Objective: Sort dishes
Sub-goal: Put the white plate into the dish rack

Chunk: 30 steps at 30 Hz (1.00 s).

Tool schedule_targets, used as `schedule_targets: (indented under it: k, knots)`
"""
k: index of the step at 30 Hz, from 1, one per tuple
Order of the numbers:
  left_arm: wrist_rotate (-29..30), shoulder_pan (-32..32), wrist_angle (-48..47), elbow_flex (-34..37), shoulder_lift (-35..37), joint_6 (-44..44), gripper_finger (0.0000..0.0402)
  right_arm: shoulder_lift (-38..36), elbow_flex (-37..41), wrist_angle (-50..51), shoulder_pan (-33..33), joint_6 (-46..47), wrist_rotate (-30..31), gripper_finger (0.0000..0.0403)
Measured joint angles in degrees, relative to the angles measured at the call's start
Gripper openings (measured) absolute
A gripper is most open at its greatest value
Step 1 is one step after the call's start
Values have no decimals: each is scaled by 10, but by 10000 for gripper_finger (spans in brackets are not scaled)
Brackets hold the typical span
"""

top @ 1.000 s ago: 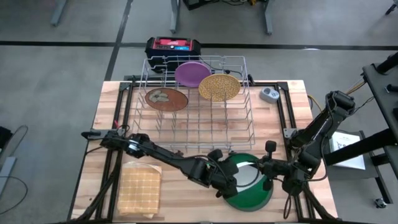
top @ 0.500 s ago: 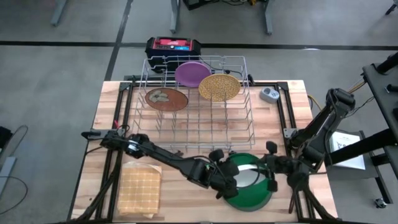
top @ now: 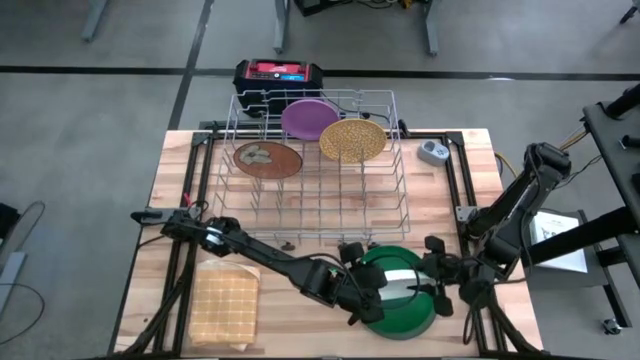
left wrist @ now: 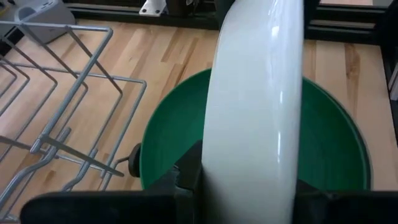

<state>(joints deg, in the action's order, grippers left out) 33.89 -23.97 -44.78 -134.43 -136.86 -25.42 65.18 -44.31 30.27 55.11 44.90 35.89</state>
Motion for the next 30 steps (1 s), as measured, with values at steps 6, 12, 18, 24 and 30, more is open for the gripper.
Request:
schedule_targets:
  k: [6, 12, 18, 24, 30]
  knots:
    - [3, -1, 9, 0, 0, -8, 63, 1, 0, 6, -1, -25, 15, 72]
    - [-18, -1, 4, -2, 0, -13, 100, -7, -1, 39, -1, 1, 10, 56]
    - [-3, -6, 1, -5, 14, 31, 156, -10, -1, 58, 0, 17, 5, 55]
    - [-1, -21, -54, -5, 56, 44, 190, -19, -1, 59, 0, 27, 16, 55]
    - [126, -71, -152, -5, 100, 16, 194, -30, -41, 84, 0, 24, 50, 55]
